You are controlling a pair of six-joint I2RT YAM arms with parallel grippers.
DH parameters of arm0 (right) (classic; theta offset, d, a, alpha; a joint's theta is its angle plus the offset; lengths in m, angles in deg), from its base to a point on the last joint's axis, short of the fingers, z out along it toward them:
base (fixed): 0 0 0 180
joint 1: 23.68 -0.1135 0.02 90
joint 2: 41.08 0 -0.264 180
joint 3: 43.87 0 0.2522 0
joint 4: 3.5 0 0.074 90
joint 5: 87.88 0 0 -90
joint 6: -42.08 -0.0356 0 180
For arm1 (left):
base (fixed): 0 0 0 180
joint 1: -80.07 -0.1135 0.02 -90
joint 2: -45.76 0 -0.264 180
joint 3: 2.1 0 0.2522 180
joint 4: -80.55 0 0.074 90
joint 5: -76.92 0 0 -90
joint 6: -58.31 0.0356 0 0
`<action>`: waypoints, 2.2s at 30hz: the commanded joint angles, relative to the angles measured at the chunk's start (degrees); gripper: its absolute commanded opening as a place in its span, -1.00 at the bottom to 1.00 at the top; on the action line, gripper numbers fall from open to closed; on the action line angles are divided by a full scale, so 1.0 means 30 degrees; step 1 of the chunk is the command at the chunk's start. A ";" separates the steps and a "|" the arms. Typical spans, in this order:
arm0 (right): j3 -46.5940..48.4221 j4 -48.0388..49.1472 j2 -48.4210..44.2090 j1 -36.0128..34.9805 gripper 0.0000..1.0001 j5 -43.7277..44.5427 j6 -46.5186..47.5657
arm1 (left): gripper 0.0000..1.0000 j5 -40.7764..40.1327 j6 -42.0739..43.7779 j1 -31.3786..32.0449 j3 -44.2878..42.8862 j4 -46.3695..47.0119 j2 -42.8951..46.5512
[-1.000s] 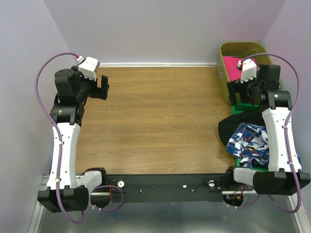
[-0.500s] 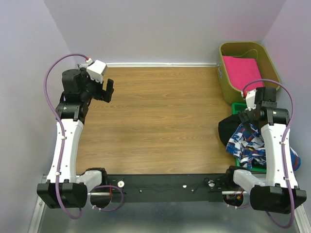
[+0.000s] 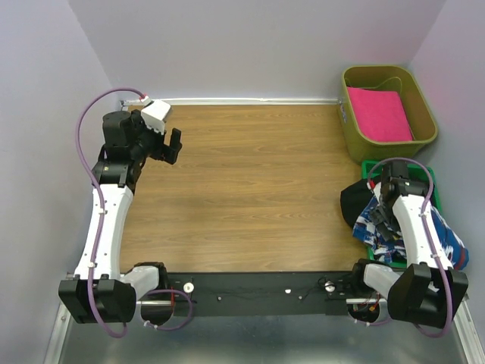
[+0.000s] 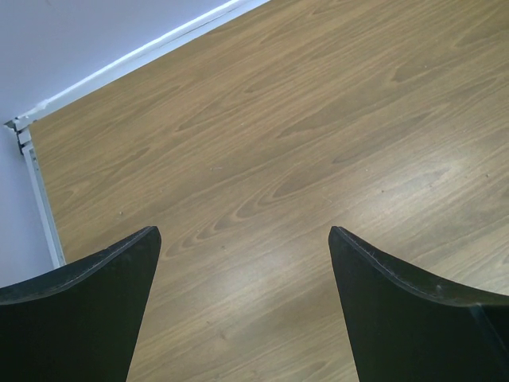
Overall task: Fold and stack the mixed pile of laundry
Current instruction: Pick up the trousers from the bin, then place the trousers at the center of the board.
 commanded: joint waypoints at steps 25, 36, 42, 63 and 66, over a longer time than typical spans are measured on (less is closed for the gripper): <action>0.4529 0.4864 -0.1043 0.1100 -0.99 0.0888 0.1198 | 0.92 0.1141 -0.0526 0.0134 0.0067 0.1697 -0.0901; 2.0094 0.2576 0.0770 0.1100 -0.99 -0.6315 -0.1697 | 0.92 0.0380 -0.2107 0.0076 -0.1220 0.2576 -0.0988; 2.9255 0.2164 0.4957 0.1100 -0.99 -1.3695 -0.4536 | 0.91 0.0145 -0.3339 0.0046 -0.2655 0.2401 -0.1368; 2.6652 1.4501 1.1966 -1.4107 -0.99 -1.5757 -1.1959 | 0.89 0.3516 -0.5950 -0.5197 -0.3420 0.1318 -0.1722; 2.4063 1.2633 1.3566 -1.6531 0.06 -1.2423 -0.9297 | 0.89 0.3456 -0.4255 -0.5431 -0.3566 0.0177 -0.1779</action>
